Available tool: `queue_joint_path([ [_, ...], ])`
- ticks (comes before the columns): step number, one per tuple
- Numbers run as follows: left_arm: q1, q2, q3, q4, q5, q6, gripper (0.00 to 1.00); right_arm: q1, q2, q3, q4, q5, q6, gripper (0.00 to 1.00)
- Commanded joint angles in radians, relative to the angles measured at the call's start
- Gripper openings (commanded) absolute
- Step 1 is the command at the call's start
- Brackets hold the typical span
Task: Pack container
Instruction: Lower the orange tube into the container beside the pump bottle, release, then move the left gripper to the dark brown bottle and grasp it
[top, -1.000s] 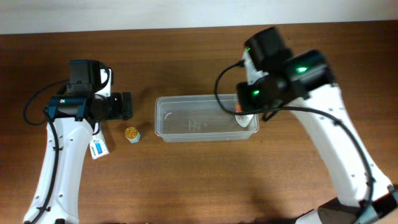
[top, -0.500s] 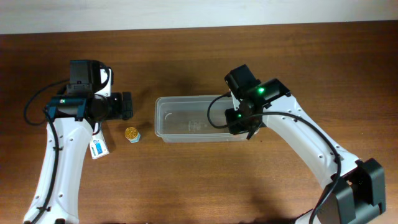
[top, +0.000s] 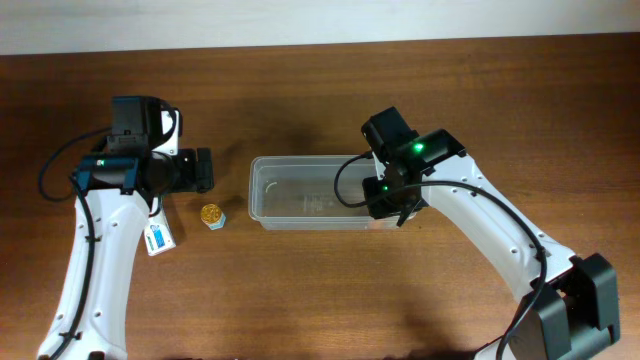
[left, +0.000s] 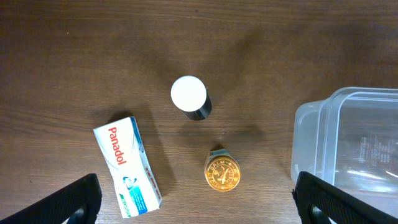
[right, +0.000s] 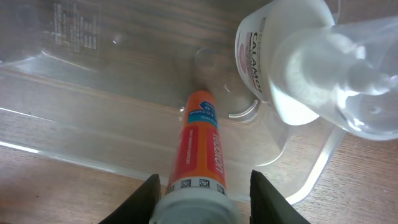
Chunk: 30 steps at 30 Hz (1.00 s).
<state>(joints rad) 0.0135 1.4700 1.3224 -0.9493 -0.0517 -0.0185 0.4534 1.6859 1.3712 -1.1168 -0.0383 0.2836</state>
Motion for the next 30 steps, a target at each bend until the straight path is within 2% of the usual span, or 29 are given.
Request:
queue_joint_path([
  [1,0.002,0.003,0.024,0.002,0.011,0.012,0.99,0.002,-0.002,-0.005,0.003,0.017,0.003,0.38],
  [4,0.002,0.003,0.024,0.002,0.011,0.012,0.99,0.002,-0.002,-0.002,0.008,0.029,0.003,0.38],
  [6,0.002,0.003,0.024,0.002,0.011,0.012,0.99,0.002,-0.006,0.018,0.01,0.055,-0.001,0.42],
  [8,0.002,0.003,0.024,0.002,0.011,0.012,0.99,0.002,-0.017,0.068,0.001,0.055,-0.054,0.44],
  [13,0.002,0.003,0.024,0.003,0.011,0.012,0.99,0.005,-0.047,0.307,-0.113,0.05,-0.154,0.5],
  [18,0.003,0.003,0.024,0.003,0.007,0.012,0.99,-0.032,-0.081,0.56,-0.227,0.066,-0.112,0.52],
  [19,0.002,0.003,0.024,0.003,0.008,0.012,0.99,-0.06,-0.097,0.594,-0.237,0.08,-0.082,0.56],
  [22,0.002,0.003,0.024,-0.004,0.008,0.012,0.99,-0.169,-0.143,0.604,-0.248,0.075,-0.023,0.81],
  [23,0.002,0.003,0.024,-0.008,0.008,0.012,0.99,-0.207,-0.148,0.604,-0.263,0.072,-0.012,0.85],
  [27,0.002,0.006,0.016,-0.013,0.008,-0.023,0.99,-0.362,-0.141,0.601,-0.371,0.042,-0.015,0.94],
  [30,0.002,0.02,-0.001,-0.02,0.008,-0.064,0.99,-0.448,-0.134,0.573,-0.424,0.022,-0.066,0.94],
])
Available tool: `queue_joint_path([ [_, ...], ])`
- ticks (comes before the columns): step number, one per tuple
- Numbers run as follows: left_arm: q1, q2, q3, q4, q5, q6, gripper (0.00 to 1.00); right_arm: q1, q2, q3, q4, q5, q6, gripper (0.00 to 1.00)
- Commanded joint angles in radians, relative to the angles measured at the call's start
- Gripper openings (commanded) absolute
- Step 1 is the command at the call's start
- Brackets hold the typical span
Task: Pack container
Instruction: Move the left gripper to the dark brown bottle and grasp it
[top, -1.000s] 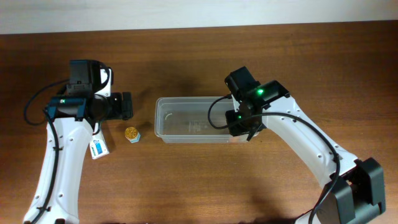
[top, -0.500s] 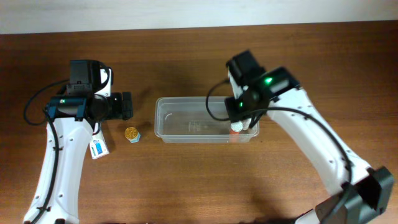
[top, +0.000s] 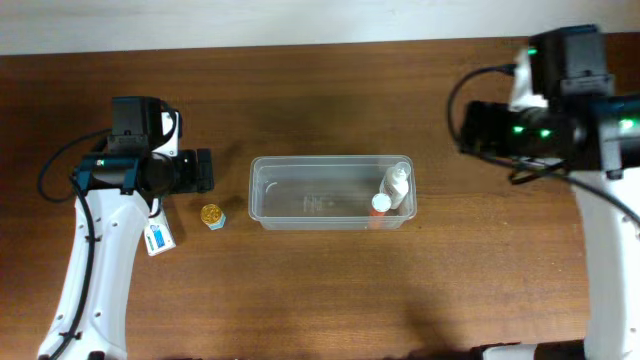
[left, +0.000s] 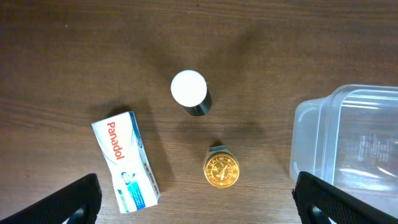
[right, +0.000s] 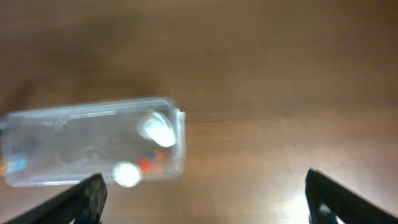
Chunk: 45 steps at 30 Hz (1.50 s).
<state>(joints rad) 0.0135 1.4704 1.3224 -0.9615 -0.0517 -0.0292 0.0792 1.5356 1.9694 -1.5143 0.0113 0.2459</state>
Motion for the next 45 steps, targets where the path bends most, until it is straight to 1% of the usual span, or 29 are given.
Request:
queue_joint_path([
  [1,0.002,0.038,-0.013,-0.013,0.008,-0.079,0.98,-0.101,0.017,-0.048,-0.04,-0.03,-0.04,0.94],
  [3,0.002,0.068,-0.023,-0.025,0.023,-0.102,0.97,-0.126,0.019,-0.077,-0.05,-0.03,-0.056,0.94],
  [7,0.002,0.135,-0.038,-0.027,0.08,-0.107,0.95,-0.14,0.019,-0.13,-0.053,-0.026,-0.059,0.94],
  [14,0.001,0.293,-0.043,-0.027,0.083,-0.119,0.93,-0.14,0.023,-0.209,-0.042,-0.026,-0.085,0.94],
  [17,0.0,0.352,-0.043,-0.025,0.085,-0.143,0.93,-0.14,0.023,-0.219,-0.042,-0.027,-0.084,0.94],
  [21,0.0,0.449,-0.043,-0.018,0.101,-0.143,0.92,-0.14,0.023,-0.219,-0.043,-0.027,-0.084,0.93],
  [24,0.0,0.5,-0.043,-0.013,0.102,-0.142,0.89,-0.14,0.023,-0.219,-0.042,-0.035,-0.084,0.93],
  [25,0.0,0.516,-0.043,-0.014,0.105,-0.142,0.83,-0.139,0.023,-0.219,-0.042,-0.036,-0.084,0.93],
  [27,0.0,0.543,-0.043,-0.016,0.13,-0.142,0.77,-0.139,0.023,-0.219,-0.042,-0.036,-0.084,0.93],
  [29,0.0,0.558,-0.043,-0.016,0.146,-0.142,0.74,-0.139,0.023,-0.219,-0.042,-0.036,-0.084,0.93],
  [45,0.0,0.555,-0.034,-0.021,0.137,-0.142,0.75,-0.14,0.023,-0.219,-0.038,-0.034,-0.084,0.93],
])
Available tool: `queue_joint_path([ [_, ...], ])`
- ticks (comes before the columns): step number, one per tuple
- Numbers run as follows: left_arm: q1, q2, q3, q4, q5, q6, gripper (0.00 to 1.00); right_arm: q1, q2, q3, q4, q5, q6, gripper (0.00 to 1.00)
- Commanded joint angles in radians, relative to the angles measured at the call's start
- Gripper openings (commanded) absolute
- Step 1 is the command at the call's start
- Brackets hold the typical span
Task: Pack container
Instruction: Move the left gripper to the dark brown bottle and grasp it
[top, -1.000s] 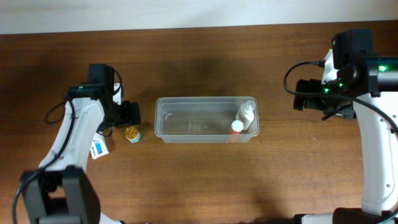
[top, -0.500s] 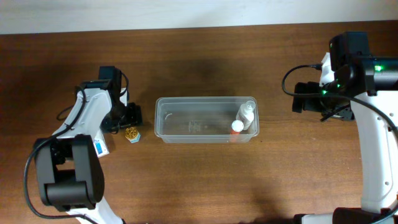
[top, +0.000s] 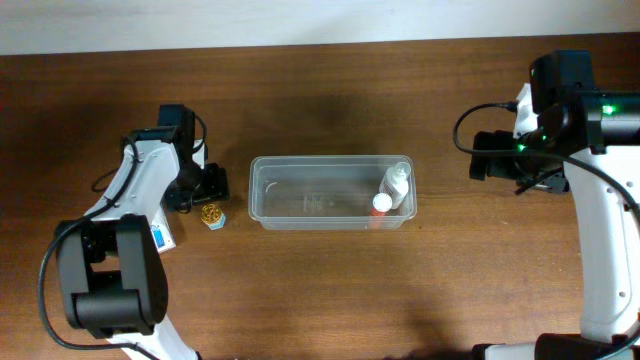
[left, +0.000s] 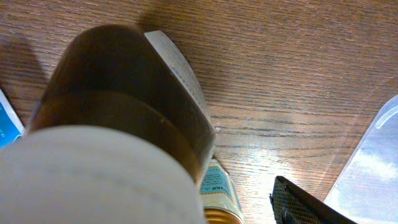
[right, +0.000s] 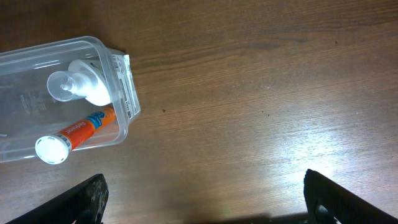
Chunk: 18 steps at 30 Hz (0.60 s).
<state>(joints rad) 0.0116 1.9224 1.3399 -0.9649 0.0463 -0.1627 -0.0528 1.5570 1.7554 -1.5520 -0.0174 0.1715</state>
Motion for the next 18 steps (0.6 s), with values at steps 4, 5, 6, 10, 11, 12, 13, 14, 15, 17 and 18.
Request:
queue_joint_path([
  [4,0.003,0.074,-0.035,-0.019,0.032,-0.009,0.75,-0.008,0.002,-0.005,0.0,-0.006,-0.01,0.93],
  [5,0.003,0.06,-0.03,-0.019,0.032,-0.009,0.75,-0.008,0.002,-0.005,0.0,-0.006,-0.01,0.93],
  [6,0.003,0.043,-0.024,-0.019,0.027,-0.009,0.75,-0.008,0.002,-0.005,0.0,-0.006,-0.01,0.93],
  [10,0.003,-0.024,-0.014,-0.019,-0.021,-0.01,0.75,-0.008,0.002,-0.005,0.0,-0.006,-0.01,0.92],
  [11,0.003,-0.032,-0.013,-0.018,-0.03,-0.01,0.75,-0.008,0.002,-0.005,0.0,-0.006,-0.01,0.93],
  [12,0.003,-0.047,-0.013,-0.016,-0.047,-0.01,0.75,-0.008,0.002,-0.005,0.0,-0.006,-0.01,0.93],
  [13,0.003,-0.056,-0.013,-0.016,-0.057,-0.011,0.75,-0.007,0.002,-0.005,0.0,-0.005,-0.01,0.93],
  [14,0.003,-0.067,-0.013,-0.016,-0.078,-0.027,0.75,-0.008,0.002,-0.005,0.0,-0.006,-0.01,0.93],
  [15,0.003,-0.074,-0.013,-0.015,-0.092,-0.041,0.75,-0.008,0.002,-0.005,0.0,-0.006,-0.01,0.93],
  [17,0.003,-0.085,-0.012,-0.009,-0.095,-0.051,0.76,-0.008,0.002,-0.005,0.0,-0.006,-0.01,0.93],
  [18,0.003,-0.09,-0.011,-0.008,-0.095,-0.051,0.75,-0.008,0.002,-0.005,0.0,-0.006,-0.01,0.93],
])
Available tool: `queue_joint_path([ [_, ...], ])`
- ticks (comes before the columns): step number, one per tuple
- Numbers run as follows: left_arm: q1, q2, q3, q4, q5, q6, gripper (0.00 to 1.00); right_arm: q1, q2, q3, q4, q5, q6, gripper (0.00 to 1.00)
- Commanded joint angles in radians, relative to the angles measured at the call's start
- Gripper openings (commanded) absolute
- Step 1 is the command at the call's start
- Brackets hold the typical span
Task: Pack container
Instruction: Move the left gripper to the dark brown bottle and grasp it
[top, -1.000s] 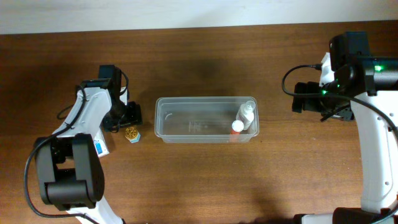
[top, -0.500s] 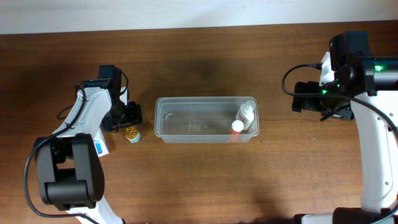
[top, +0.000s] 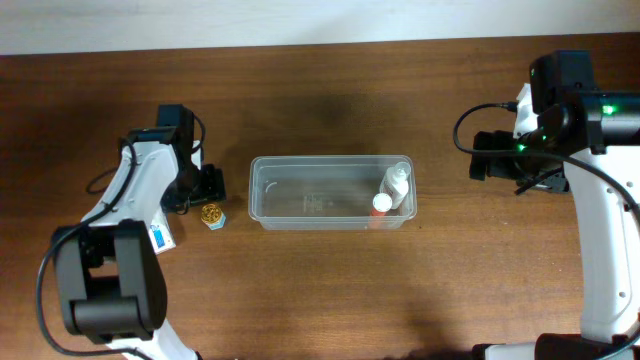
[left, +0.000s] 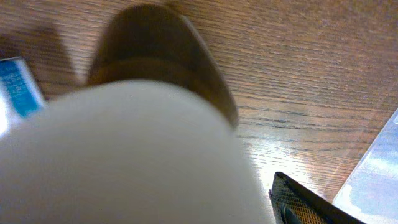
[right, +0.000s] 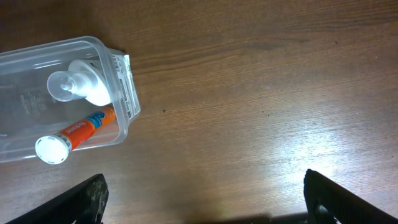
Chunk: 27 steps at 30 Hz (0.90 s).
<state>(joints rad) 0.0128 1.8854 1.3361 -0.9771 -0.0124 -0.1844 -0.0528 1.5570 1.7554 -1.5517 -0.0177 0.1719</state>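
Note:
A clear plastic container (top: 300, 190) sits mid-table, holding a white pump bottle (top: 397, 182) and an orange tube (right: 87, 124) at its right end. My left gripper (top: 200, 187) is low at the table left of the container, open, straddling a dark bottle with a white cap (left: 149, 162). The cap fills the left wrist view; one fingertip (left: 305, 202) shows beside it and the other is hidden. A gold-lidded jar (top: 211, 214) and a Panadol box (top: 158, 237) lie close by. My right gripper (right: 202, 205) hangs open and empty, right of the container.
The container's corner (left: 379, 168) lies just right of my left fingers. The Panadol box's blue end (left: 18, 93) shows at their left. Bare wooden table (right: 280, 93) spreads right of the container.
The white cap now looms larger in the left wrist view and hides the gold jar seen beneath it before. The right arm and the container's contents are unchanged.
First my right gripper held the orange tube inside the container beside the pump bottle, while the left hovered open above the loose items. Then the right was open and high at the right, tube left inside. Later the left was down around the dark bottle, where it stays.

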Motion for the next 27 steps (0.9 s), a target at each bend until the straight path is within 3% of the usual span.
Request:
queue_joint_path([
  [1,0.002,-0.058,-0.003,0.007,-0.036,-0.028,0.75,-0.007,0.002,-0.005,0.0,-0.005,-0.01,0.93],
  [13,0.002,-0.069,0.06,0.045,-0.036,-0.029,0.79,-0.008,0.002,-0.005,0.0,-0.005,-0.01,0.93],
  [22,0.002,-0.069,0.06,0.135,-0.036,-0.029,0.55,-0.008,0.002,-0.005,0.0,-0.005,-0.01,0.93],
  [27,0.002,-0.069,0.06,0.132,-0.036,-0.029,0.52,-0.007,0.002,-0.005,0.001,-0.005,-0.011,0.93],
])
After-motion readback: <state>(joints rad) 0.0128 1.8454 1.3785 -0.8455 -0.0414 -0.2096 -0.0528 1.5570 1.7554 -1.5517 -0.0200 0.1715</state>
